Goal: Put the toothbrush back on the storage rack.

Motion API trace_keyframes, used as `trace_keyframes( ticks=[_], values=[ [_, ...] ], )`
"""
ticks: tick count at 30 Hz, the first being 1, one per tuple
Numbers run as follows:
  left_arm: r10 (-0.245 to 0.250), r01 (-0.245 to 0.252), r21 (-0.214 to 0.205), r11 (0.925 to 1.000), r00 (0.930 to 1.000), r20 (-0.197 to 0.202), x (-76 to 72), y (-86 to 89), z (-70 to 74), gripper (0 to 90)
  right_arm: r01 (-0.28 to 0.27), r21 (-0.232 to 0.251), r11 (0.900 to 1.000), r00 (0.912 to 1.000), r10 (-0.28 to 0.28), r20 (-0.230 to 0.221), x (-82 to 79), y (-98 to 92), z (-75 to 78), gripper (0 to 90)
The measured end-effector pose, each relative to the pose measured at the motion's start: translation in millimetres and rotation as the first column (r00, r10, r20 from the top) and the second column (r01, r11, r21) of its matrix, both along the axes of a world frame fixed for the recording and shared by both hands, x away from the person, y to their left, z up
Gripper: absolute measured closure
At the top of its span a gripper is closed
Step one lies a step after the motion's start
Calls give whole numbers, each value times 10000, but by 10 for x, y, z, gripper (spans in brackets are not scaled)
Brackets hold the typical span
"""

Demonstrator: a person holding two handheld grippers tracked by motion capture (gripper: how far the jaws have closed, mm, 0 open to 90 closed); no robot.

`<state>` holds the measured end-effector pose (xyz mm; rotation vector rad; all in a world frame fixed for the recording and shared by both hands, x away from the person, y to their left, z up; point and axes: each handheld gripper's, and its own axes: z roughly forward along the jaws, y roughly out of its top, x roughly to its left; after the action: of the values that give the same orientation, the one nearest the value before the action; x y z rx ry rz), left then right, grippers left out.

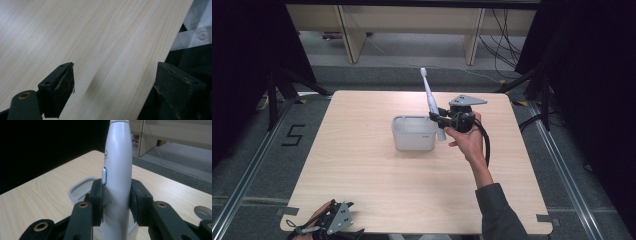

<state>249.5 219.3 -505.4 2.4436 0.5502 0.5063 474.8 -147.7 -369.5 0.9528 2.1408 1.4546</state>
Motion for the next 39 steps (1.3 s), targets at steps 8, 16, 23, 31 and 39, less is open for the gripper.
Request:
trace_keyframes(
  ticks=[8, 16, 23, 31, 39],
  values=[
    [5, -4, -78, 10000, 10000, 82, 2, 0, 1, 156, 125, 244, 9996, 9999, -124, -71, 85, 70, 47, 663],
    [-214, 214, 136, 9997, 9998, -11, -1, 3, 14, 156, 272, 600, 9978, 9996, -278, 89, 175, 144, 87, 663],
    [-199, 198, 121, 9997, 9998, 44, 1, 7, 16, 156, 604, 748, 9954, 9981, -596, -124, 292, 179, 13, 663],
    [-213, 213, 177, 9996, 9998, 23, 2, 9, 19, 156, 983, 1113, 9889, 9951, -970, -171, 396, 209, -45, 663],
    [-260, 261, 151, 9995, 9997, -33, -6, 2, 13, 156, 1308, 1247, 9835, 9913, -1276, -336, 445, 225, -112, 663]
  ],
)
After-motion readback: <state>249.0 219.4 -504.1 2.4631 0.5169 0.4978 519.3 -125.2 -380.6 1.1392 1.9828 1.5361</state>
